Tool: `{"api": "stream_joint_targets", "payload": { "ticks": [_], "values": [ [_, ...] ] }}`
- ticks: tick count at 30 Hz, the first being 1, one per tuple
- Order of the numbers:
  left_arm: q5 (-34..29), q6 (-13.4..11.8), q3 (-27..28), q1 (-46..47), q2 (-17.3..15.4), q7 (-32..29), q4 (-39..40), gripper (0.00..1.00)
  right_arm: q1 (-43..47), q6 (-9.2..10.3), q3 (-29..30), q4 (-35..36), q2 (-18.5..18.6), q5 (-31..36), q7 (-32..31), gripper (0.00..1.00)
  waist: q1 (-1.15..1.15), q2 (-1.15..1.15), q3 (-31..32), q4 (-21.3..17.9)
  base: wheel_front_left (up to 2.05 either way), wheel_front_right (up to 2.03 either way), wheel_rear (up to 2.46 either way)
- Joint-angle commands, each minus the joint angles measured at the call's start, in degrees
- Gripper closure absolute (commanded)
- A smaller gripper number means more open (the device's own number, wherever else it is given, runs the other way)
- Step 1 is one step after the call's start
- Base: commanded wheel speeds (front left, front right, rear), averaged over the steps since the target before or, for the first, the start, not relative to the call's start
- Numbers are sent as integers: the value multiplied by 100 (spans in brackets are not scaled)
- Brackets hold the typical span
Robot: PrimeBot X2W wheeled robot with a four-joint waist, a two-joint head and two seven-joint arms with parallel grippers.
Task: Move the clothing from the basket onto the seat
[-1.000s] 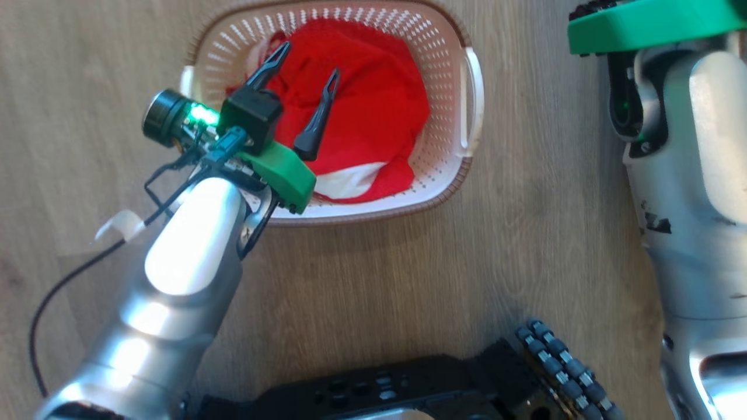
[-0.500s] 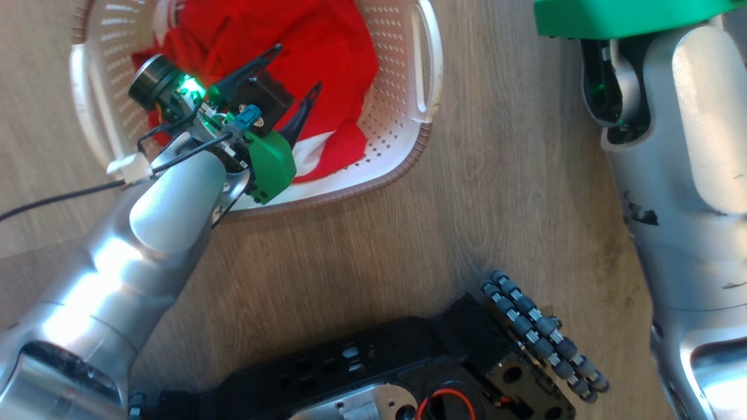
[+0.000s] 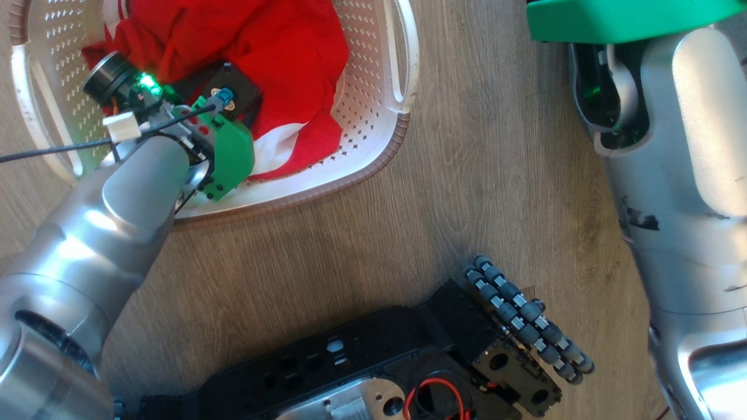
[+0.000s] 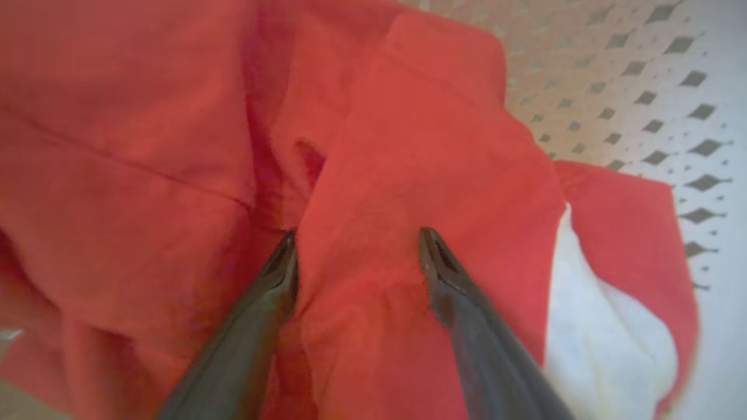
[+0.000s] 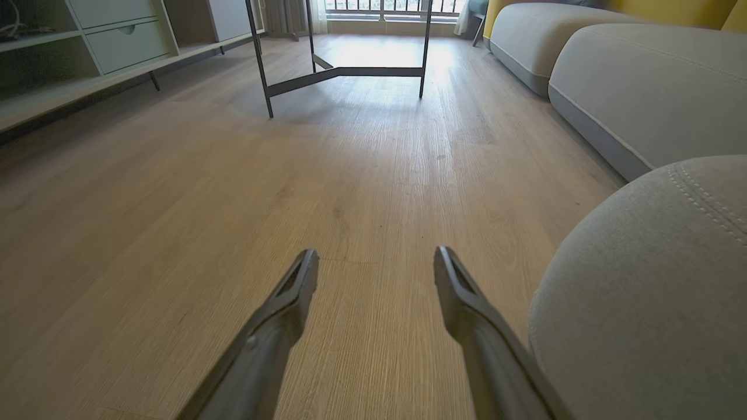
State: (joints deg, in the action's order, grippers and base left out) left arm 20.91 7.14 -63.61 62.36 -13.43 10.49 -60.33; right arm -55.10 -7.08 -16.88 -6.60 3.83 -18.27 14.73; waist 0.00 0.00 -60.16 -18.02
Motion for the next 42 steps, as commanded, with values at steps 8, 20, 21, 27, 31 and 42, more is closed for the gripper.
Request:
{"api": "stream_joint_targets", "payload": {
  "ticks": [8, 20, 21, 27, 31, 42],
  "values": [
    [465, 35, -418, 173, -10, -260, -203, 7, 296, -41, -1, 171, -95, -158, 27, 0, 0, 0, 10, -49, 0, 0, 0],
    [1310, 35, -843, 140, 2, -68, 95, 100, 261, -41, 19, 72, -95, -97, 27, 0, 0, 0, 344, 29, 0, 0, 0],
    [1366, 35, -851, 119, 26, -17, 100, 100, 271, -41, 29, 48, -95, -68, 27, 0, 0, 0, 411, 61, 0, 0, 0],
    [1656, 35, -865, -40, 202, 310, 113, 100, 420, -41, 88, -98, -95, 96, 27, 0, 0, 0, 883, 276, 0, 0, 0],
    [1845, 35, -752, -135, 354, 424, 166, 100, 542, -41, 121, -233, -95, 257, 27, 0, 0, 0, 1226, 462, 0, 0, 0],
    [1804, 35, 15, -588, 452, 450, 1012, 100, 880, -41, 176, -600, 32, 512, 27, 0, 0, 0, 2193, 971, 0, 0, 0]
  ]
}}
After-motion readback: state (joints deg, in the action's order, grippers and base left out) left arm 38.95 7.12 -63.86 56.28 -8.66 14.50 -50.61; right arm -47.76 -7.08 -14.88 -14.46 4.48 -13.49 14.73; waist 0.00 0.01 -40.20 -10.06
